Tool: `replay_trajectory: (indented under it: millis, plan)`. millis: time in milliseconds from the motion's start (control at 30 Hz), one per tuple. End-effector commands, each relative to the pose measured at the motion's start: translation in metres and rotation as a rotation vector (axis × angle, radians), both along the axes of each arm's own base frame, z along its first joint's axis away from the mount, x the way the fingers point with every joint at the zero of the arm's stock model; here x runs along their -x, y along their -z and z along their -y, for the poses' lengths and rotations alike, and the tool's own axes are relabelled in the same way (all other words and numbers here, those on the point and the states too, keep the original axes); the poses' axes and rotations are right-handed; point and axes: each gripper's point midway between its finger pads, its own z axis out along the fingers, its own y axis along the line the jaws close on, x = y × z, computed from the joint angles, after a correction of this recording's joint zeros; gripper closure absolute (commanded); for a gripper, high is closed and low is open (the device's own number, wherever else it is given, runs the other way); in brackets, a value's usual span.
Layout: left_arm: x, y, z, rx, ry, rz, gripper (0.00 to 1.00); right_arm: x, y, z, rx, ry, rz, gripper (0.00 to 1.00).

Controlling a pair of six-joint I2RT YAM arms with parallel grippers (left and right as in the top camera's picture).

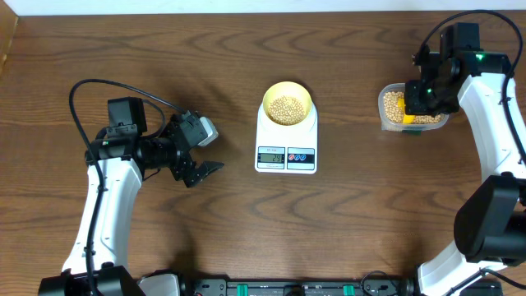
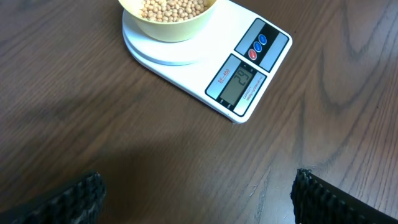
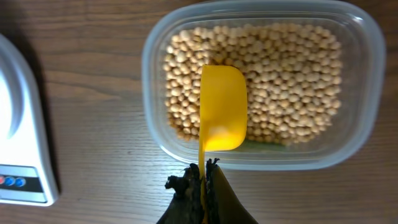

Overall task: Scoop item into bowl and weigh 50g on scale
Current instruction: 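Dip scoop into the soybeans with right gripper and scoop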

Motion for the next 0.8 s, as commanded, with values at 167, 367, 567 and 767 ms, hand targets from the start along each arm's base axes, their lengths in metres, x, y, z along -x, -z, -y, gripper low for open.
replay_trajectory:
  millis: [167,367,567,767]
  plan:
    - [0.003,0.004,0.0,0.008,-0.003,-0.02,0.02,-0.001,-0.004,-0.007,-0.109,0.039,0.009,0.99]
    - [0.003,0.004,0.0,0.008,-0.003,-0.02,0.02,-0.001,-0.005,0.013,-0.133,0.091,0.016,0.99]
    - [0.003,0.004,0.0,0.008,-0.003,-0.02,0.03,0.0,-0.008,0.033,-0.191,0.147,0.032,0.99]
    - [0.003,0.004,0.0,0.008,-0.003,-0.02,0.02,-0.006,-0.025,0.035,-0.349,0.137,0.105,0.99]
